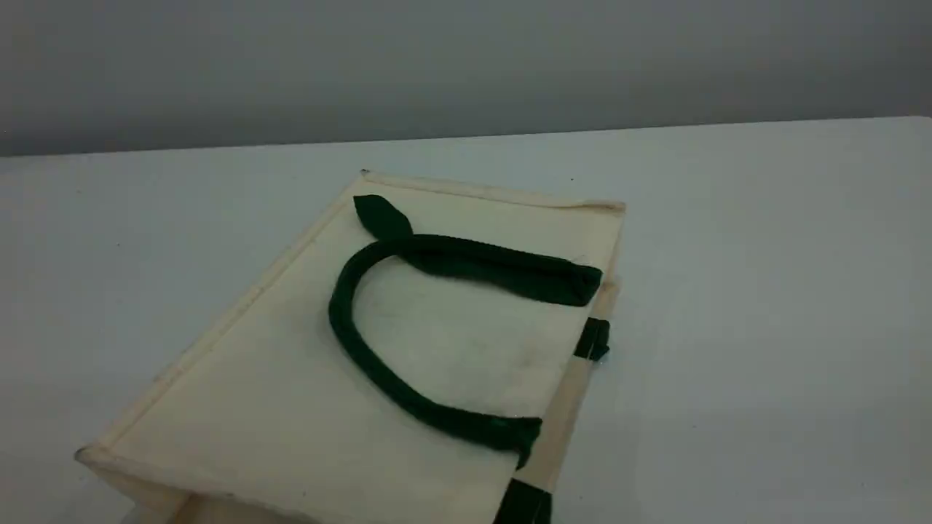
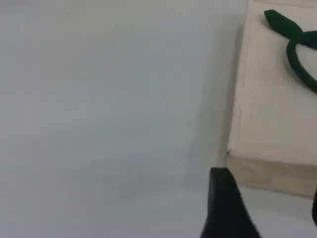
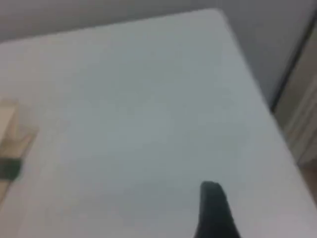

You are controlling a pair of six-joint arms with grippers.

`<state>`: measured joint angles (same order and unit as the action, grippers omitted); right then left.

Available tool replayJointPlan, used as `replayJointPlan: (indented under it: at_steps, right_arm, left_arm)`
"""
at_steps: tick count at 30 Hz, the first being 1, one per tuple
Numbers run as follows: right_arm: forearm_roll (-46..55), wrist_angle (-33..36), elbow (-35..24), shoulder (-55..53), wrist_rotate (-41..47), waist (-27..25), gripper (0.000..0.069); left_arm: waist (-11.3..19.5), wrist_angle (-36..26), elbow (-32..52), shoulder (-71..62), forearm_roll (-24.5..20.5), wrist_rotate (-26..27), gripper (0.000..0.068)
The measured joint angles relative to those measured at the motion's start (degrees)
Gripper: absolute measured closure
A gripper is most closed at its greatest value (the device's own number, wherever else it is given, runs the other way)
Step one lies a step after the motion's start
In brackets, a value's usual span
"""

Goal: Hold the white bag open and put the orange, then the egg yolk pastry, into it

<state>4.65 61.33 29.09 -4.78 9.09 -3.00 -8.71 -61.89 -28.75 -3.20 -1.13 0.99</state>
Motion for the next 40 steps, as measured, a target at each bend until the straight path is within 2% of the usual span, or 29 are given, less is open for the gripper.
replayJointPlan:
  at_steps: [4,9,15,17,40]
  right_arm:
    - [0.0,0.06,0.0,4.48,0.0,-0.89,0.0285]
    - [0.0,0.0,0.0,4.88,0.0,-0.83,0.0285]
    - [-0.17,-0.05,0.0,4.78,-0.2,-0.36,0.0285]
    - [-0.17,-0.05,0.0,4.78,-0.2,-0.36,0.0285]
    - [-0.17,-0.1,0.0,4.78,-0.22,-0.41,0.0285]
  left_arm:
    - [0.0,0.11,-0.05,-0.02,0.0,-0.02,0.0307]
    - [0.49,0.16,-0.05,-0.02,0.0,-0.13,0.0307]
    - [6.99,0.16,-0.05,1.42,0.0,-0.07,0.0307]
    - [8.24,0.06,-0.05,3.07,0.0,-0.07,0.0307]
    - [8.09,0.13,-0.1,3.2,-0.17,-0.01,0.0307]
